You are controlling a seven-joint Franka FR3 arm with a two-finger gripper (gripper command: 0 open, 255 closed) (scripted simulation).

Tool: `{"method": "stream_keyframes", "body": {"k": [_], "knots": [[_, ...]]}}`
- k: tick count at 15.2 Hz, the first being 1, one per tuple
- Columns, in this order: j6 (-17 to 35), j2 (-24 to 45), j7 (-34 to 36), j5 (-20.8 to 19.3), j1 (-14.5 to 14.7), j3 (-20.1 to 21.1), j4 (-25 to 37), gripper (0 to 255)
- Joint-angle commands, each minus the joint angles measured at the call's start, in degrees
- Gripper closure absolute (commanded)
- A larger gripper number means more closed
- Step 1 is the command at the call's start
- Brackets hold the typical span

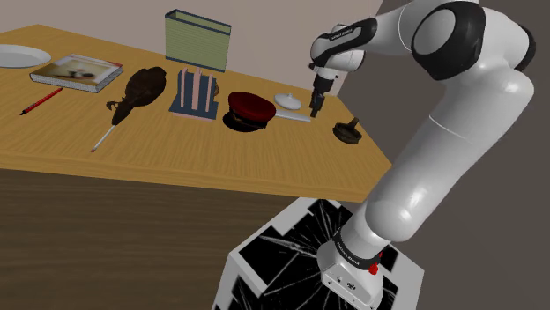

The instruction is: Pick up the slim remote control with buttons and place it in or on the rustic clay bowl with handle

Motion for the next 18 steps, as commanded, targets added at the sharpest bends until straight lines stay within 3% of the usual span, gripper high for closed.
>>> {"method": "stream_keyframes", "body": {"k": [1, 7, 18], "knots": [[0.31, 5.64, -6.30, 4.99, -0.97, -0.35, 4.25, 0], [-2.22, 21.72, -20.51, 16.95, -8.27, 3.43, 19.70, 0], [2.29, 24.64, -21.88, 19.00, -9.12, 4.78, 17.70, 0]]}}
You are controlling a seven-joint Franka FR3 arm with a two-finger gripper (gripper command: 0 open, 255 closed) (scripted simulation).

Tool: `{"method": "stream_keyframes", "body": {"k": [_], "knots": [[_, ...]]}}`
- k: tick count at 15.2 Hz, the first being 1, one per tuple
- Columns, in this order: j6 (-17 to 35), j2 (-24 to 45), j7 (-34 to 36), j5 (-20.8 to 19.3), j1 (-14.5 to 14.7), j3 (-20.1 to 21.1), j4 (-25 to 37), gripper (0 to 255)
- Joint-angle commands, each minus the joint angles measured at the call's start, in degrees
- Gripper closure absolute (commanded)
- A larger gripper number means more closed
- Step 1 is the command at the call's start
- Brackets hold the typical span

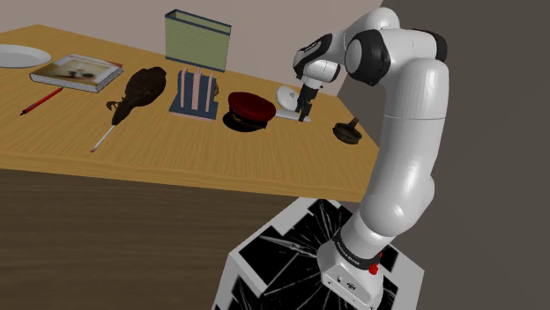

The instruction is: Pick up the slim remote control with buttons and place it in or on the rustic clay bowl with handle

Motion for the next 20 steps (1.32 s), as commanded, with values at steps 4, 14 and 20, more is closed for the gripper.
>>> {"method": "stream_keyframes", "body": {"k": [4, 14, 20], "knots": [[0.07, 0.11, -0.03, 0.07, -0.01, 0.05, 0.03, 0], [0.10, 0.06, -0.04, 0.05, 0.01, 0.04, -0.06, 255], [-2.90, -1.76, 0.87, -1.30, 0.46, -0.70, 1.40, 255]]}}
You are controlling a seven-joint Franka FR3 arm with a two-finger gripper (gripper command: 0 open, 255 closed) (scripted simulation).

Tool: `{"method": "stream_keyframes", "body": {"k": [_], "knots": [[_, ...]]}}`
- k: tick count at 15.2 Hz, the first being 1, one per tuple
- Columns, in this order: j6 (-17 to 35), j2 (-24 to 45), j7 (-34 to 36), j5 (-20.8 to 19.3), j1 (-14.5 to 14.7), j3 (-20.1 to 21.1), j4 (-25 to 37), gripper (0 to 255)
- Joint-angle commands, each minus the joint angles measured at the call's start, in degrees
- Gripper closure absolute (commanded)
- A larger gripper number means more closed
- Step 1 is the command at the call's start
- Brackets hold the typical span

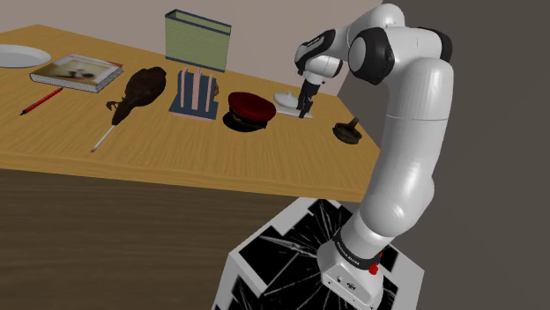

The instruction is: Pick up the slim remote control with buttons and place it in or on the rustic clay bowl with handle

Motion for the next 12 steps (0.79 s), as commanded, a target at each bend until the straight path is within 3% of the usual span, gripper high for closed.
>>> {"method": "stream_keyframes", "body": {"k": [1, 12], "knots": [[-1.28, -0.59, 0.27, -0.46, 0.06, -0.27, 0.79, 255], [-8.30, -3.75, 1.92, -2.85, 0.61, -1.43, 5.22, 255]]}}
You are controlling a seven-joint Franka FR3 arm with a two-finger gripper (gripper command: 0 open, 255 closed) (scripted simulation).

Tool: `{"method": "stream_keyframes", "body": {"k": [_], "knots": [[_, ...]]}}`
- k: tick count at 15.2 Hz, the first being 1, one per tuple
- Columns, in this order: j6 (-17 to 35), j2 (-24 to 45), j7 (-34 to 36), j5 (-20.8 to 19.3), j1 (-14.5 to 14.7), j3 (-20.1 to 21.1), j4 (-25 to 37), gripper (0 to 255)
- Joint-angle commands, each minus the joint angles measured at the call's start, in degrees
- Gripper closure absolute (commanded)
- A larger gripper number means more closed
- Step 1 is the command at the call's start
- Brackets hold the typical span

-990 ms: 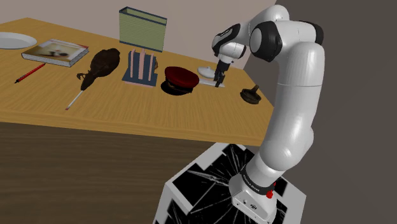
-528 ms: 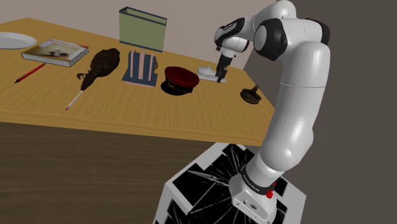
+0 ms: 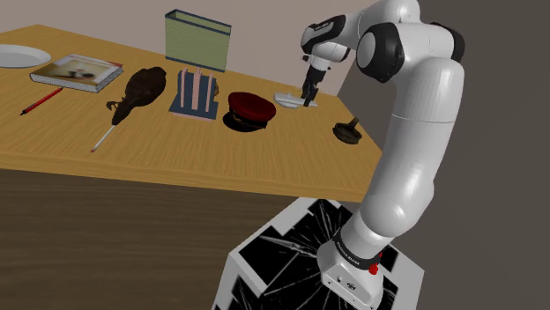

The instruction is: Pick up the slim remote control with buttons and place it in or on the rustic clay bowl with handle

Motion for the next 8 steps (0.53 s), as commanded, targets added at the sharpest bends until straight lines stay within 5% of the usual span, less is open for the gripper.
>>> {"method": "stream_keyframes", "body": {"k": [1, 8], "knots": [[-1.47, -0.57, 0.30, -0.43, 0.07, -0.20, 0.99, 255], [-6.30, -1.78, 1.06, -1.40, 0.04, -0.64, 4.87, 255]]}}
